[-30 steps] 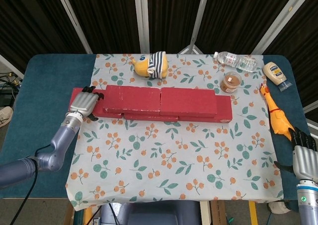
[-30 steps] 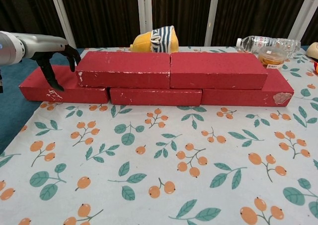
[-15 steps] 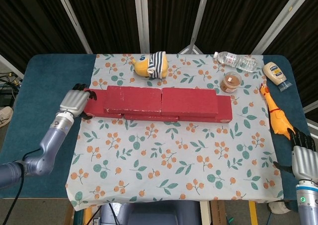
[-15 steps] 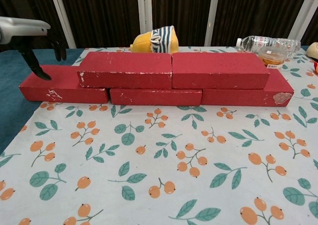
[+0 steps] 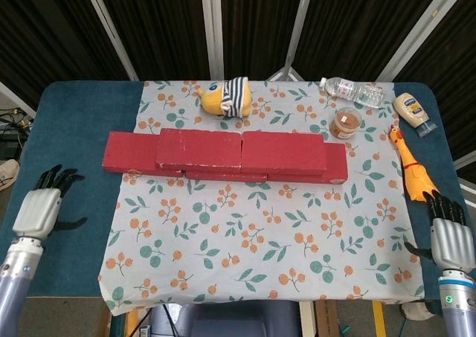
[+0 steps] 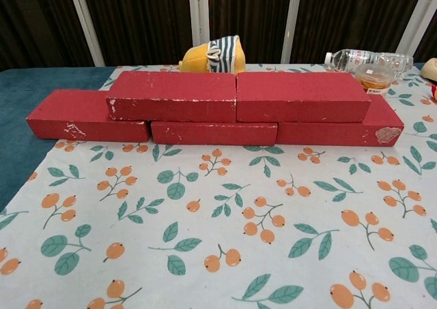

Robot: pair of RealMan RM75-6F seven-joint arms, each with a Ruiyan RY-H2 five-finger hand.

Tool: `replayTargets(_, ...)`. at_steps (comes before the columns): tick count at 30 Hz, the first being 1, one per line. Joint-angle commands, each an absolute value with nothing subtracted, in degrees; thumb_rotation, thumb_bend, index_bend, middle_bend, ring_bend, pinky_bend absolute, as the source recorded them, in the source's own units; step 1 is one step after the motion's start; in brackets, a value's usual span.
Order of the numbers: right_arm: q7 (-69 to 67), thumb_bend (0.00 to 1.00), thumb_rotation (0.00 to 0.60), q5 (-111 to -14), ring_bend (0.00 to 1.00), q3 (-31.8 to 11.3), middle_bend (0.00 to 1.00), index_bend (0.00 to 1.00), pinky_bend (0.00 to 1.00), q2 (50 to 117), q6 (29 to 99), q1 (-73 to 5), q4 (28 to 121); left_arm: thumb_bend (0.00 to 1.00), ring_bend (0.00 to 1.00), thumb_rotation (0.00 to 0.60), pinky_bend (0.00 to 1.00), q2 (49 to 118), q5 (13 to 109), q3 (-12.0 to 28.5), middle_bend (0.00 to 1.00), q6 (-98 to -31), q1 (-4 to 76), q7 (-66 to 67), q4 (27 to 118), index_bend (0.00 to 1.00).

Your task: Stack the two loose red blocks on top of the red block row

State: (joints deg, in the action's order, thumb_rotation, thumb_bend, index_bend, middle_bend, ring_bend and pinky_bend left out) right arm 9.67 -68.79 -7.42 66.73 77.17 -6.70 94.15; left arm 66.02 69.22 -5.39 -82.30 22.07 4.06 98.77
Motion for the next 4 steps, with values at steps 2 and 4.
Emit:
replayTargets(2, 9.2, 0.1, 0.6, -70.5, 0.0, -7.0, 0.0, 0.0, 0.0, 66.9, 78.1, -6.6, 93.8, 0.0, 0.01, 0.6, 0.07, 69.8, 75.3, -5.9, 0.12, -89.4, 18.4, 6.1, 94.3, 0.23)
replayTargets(4, 9.0, 0.1, 0.6, -71.0, 0.0, -6.9, 0.0, 0.0, 0.0, 67.0, 78.4, -6.5, 93.8, 0.0, 0.01, 0.6, 0.07, 70.9, 77.3, -5.6, 0.12, -91.9, 17.3, 6.5, 93.0, 0.23)
